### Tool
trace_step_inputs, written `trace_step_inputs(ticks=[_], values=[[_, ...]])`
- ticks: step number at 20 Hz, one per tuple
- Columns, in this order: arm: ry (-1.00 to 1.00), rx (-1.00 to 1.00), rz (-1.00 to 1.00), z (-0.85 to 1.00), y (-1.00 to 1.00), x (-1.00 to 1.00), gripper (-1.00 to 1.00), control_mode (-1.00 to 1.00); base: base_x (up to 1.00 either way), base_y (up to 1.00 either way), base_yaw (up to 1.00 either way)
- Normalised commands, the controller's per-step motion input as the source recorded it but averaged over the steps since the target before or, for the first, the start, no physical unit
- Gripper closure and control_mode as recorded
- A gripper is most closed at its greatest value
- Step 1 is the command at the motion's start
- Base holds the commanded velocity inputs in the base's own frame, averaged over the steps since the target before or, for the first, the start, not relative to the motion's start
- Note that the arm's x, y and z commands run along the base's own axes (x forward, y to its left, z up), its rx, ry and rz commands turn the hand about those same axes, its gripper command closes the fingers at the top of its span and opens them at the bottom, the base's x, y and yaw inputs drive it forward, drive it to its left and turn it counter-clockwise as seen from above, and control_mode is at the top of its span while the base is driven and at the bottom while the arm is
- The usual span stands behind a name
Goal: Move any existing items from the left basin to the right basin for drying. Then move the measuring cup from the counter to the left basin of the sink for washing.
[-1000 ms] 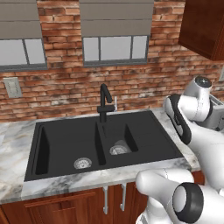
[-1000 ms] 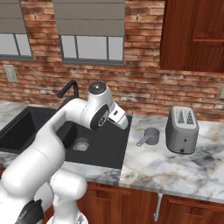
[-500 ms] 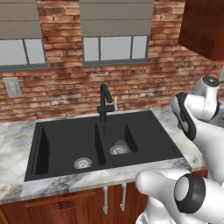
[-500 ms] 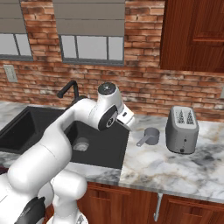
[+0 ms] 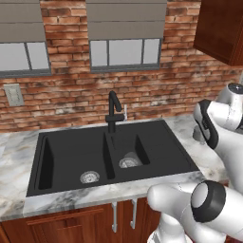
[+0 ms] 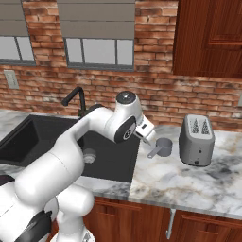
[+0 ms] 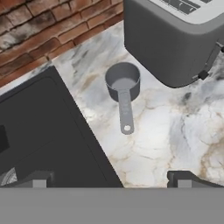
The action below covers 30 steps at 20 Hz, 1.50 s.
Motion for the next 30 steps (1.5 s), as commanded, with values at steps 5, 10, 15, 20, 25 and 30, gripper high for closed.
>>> trace_step_inputs(ticks=[5,10,15,20,25,30], values=[[0.05,0.00,-0.01,-0.15,-0.23,0.00,-1.00,-1.00,0.00,0.00,0.00],[0.04,0.00,0.00,-0.21,-0.20,0.00,-1.00,-1.00,0.00,0.00,0.00],[0.00,-0.01,0.00,-0.18,-0.17,0.01,-1.00,-1.00,0.00,0.00,0.00],[0.00,-0.01,0.00,-0.16,-0.04,0.19,-1.00,-1.00,0.00,0.00,0.00],[0.00,0.00,0.00,-0.16,0.00,0.29,-1.00,-1.00,0.00,0.00,0.00],[0.00,0.00,0.00,-0.18,-0.01,0.20,-1.00,-1.00,0.00,0.00,0.00]])
